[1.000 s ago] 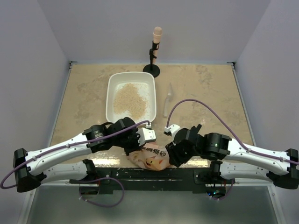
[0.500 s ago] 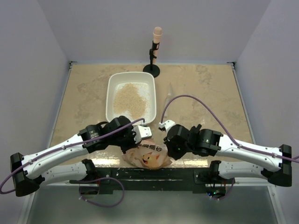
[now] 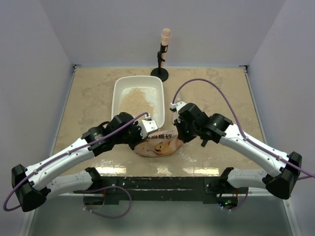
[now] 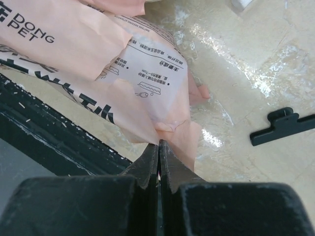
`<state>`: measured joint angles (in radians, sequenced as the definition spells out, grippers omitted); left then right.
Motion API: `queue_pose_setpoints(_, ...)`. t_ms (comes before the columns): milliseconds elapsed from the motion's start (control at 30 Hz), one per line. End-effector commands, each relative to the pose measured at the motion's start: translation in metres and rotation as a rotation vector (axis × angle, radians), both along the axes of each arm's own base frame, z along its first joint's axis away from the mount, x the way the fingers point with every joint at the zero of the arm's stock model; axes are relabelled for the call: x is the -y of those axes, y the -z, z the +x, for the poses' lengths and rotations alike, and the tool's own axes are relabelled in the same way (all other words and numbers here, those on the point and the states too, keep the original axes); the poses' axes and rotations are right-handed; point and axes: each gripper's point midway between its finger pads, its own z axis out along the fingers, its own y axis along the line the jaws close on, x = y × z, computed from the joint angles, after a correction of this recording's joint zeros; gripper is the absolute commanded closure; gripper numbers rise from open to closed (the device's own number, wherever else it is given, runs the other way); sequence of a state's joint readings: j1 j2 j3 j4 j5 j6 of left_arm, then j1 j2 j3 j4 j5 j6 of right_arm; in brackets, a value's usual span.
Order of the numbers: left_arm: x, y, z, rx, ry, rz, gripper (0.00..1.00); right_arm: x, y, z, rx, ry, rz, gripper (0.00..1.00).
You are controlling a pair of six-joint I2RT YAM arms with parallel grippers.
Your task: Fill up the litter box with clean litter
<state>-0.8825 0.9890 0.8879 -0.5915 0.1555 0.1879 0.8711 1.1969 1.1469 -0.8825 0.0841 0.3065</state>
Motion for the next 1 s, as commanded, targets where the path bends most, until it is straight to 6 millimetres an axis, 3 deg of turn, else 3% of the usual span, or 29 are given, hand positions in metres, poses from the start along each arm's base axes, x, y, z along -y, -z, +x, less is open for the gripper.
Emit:
queue_pose_setpoints(0, 0.000, -0.023, 0.008, 0.091, -0.003, -0.072, 1.00, 0.003, -0.013, 0.000, 0.036, -0.007, 0.036, 1.00)
queue_pose_setpoints(167, 0.002, -0.020, 0.005, 0.087, 0.004, -0.101, 1.00, 0.005, 0.004, -0.009, -0.015, 0.017, 0.052, 1.00)
queue_pose_setpoints(433, 0.008, -0.016, 0.004, 0.068, 0.025, -0.101, 1.00, 0.017, -0.004, 0.003, 0.022, 0.148, 0.033, 0.97)
queue_pose_setpoints(467, 0.008, -0.016, 0.004, 0.070, 0.024, -0.103, 1.00, 0.018, -0.007, 0.004, 0.026, 0.161, 0.033, 0.81)
queue_pose_setpoints(533, 0.010, -0.014, 0.003, 0.061, 0.032, -0.106, 1.00, 0.024, -0.014, 0.011, 0.055, 0.224, 0.031, 0.72)
queue_pose_setpoints(567, 0.010, -0.014, 0.002, 0.059, 0.034, -0.108, 1.00, 0.028, -0.023, 0.015, 0.073, 0.273, 0.040, 0.60)
queue_pose_setpoints(633, 0.011, -0.015, 0.000, 0.050, 0.041, -0.116, 1.00, 0.039, -0.039, 0.025, 0.140, 0.350, 0.036, 0.55)
queue_pose_setpoints(700, 0.012, -0.015, -0.001, 0.047, 0.045, -0.122, 1.00, 0.047, -0.054, 0.031, 0.177, 0.418, 0.055, 0.39)
queue_pose_setpoints(767, 0.012, -0.017, -0.002, 0.048, 0.047, -0.128, 1.00, 0.057, -0.059, 0.038, 0.202, 0.486, 0.048, 0.33)
queue_pose_setpoints(833, 0.012, -0.019, -0.002, 0.048, 0.048, -0.135, 1.00, 0.069, -0.053, 0.046, 0.194, 0.563, 0.038, 0.33)
queue_pose_setpoints(967, 0.012, -0.026, -0.004, 0.064, 0.053, -0.155, 1.00, 0.086, -0.003, 0.063, 0.075, 0.710, -0.016, 0.38)
